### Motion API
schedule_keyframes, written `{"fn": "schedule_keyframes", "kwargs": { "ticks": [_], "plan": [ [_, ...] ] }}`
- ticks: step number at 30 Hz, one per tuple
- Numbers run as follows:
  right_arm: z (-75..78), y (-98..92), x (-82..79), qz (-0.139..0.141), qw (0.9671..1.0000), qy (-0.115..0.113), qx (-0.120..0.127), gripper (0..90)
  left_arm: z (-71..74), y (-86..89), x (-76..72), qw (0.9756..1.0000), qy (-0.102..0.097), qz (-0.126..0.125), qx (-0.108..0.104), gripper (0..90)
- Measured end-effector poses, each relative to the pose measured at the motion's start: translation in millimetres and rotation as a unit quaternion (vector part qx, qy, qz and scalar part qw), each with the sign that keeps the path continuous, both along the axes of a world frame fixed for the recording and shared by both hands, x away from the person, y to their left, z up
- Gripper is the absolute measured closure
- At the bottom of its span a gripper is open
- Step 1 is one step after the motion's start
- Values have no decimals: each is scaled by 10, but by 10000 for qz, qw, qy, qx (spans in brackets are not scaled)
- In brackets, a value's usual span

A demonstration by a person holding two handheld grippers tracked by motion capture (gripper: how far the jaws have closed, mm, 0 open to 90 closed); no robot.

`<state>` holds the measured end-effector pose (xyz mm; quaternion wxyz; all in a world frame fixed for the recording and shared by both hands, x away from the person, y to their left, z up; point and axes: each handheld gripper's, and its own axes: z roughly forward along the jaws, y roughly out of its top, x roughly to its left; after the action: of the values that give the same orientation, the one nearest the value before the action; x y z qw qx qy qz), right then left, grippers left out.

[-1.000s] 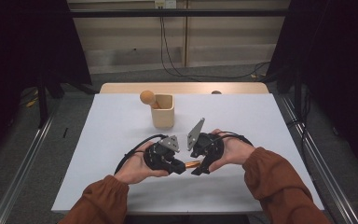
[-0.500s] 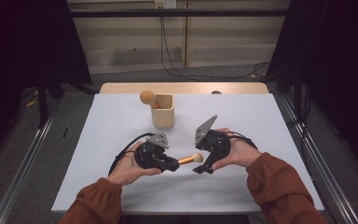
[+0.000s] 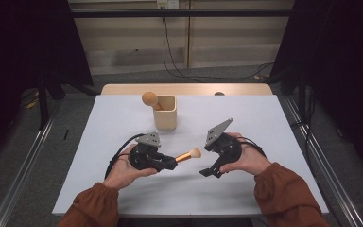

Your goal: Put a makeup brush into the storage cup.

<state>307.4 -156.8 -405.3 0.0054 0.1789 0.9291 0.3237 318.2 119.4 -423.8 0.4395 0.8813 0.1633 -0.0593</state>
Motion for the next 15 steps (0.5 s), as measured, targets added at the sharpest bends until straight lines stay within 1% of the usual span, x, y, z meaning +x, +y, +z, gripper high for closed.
{"fn": "schedule_keyframes", "kwargs": {
  "ticks": [1, 2, 5, 6, 7, 8, 11, 12, 15],
  "plan": [
    [-3, -10, -3, -10, 10000, -8, 18, 60, -2, 9, 2, 10000, -21, -1, -28, 747],
    [-5, -23, -7, -48, 10000, -8, 55, 62, -9, 18, -1, 9999, -9, 8, -120, 747],
    [-12, -56, -22, -195, 9997, -63, 126, 59, -29, 36, -9, 9995, -35, 79, -292, 746],
    [-19, -67, -29, -194, 9997, -43, 169, 55, -31, 44, -8, 9995, -57, 93, -297, 746],
    [-21, -72, -35, -235, 9995, -53, 186, 52, -35, 53, -10, 9993, -73, 129, -347, 746],
    [-25, -82, -43, -272, 9994, -95, 215, 53, -38, 61, -9, 9991, -48, 142, -388, 746],
    [-33, -116, -62, -321, 9988, -90, 358, 46, -47, 84, -17, 9985, -107, 183, -510, 746],
    [-39, -134, -65, -378, 9982, -104, 442, 51, -48, 90, -18, 9982, -118, 187, -558, 746],
    [-52, -177, -75, -494, 9970, -125, 579, 45, -57, 114, -23, 9970, -168, 213, -724, 746]
  ]
}}
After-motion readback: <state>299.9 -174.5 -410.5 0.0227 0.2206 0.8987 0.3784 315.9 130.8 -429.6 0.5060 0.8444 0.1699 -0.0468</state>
